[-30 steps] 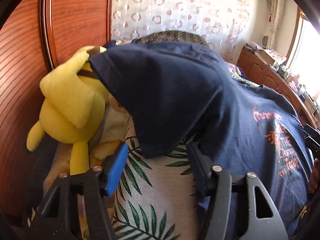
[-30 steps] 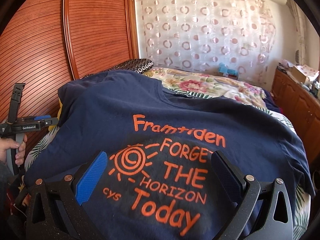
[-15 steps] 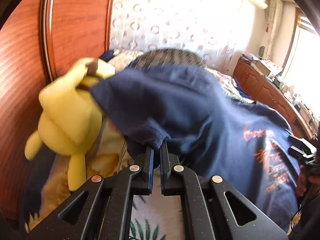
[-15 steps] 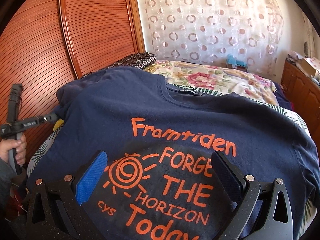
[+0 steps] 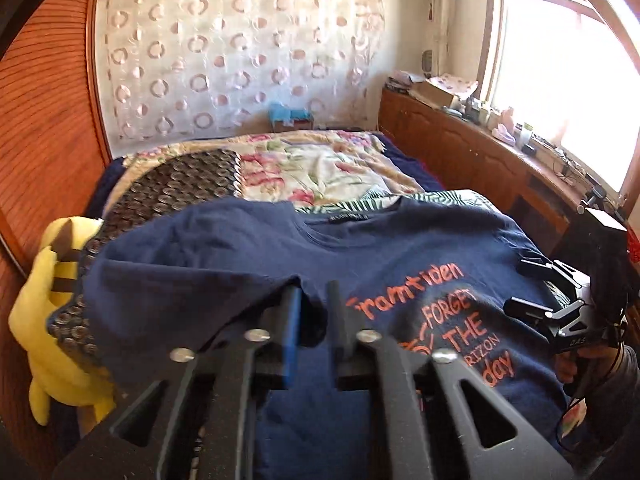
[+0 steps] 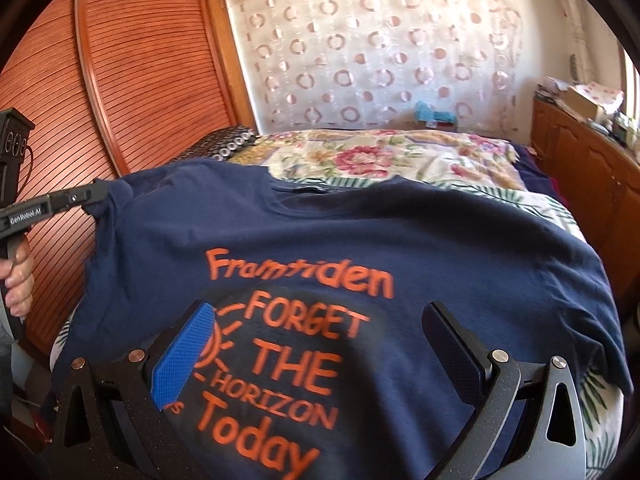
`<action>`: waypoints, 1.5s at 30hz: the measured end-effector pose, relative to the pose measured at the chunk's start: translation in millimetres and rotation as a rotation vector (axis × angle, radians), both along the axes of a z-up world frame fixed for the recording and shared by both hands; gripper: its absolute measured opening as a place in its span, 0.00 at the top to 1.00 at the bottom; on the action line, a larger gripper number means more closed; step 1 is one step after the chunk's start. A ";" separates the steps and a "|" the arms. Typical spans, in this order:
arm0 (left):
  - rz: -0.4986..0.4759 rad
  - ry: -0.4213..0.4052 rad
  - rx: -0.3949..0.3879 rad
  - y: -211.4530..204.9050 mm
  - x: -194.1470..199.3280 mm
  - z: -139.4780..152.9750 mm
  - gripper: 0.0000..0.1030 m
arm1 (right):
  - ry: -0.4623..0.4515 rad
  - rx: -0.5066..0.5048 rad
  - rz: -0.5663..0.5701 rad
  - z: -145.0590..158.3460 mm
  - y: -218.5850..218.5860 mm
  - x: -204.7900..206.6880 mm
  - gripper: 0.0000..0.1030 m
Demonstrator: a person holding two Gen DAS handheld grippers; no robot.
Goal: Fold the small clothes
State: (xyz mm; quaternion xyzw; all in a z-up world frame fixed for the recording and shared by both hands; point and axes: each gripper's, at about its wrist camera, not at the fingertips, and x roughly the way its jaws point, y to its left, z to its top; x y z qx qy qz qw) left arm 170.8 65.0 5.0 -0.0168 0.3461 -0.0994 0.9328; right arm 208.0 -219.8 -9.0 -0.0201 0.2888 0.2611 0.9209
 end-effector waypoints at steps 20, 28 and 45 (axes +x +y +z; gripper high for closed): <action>0.282 -0.035 -0.005 113.8 -64.0 0.2 0.23 | -0.030 -0.083 0.363 36.8 143.5 11.8 0.24; 0.378 -0.059 -0.019 159.7 -87.6 -0.5 0.23 | -0.062 -0.100 0.642 43.1 272.7 1.5 0.33; 0.342 -0.042 -0.026 154.7 -81.4 -12.1 0.23 | -0.112 -0.128 0.630 38.2 329.0 34.1 0.91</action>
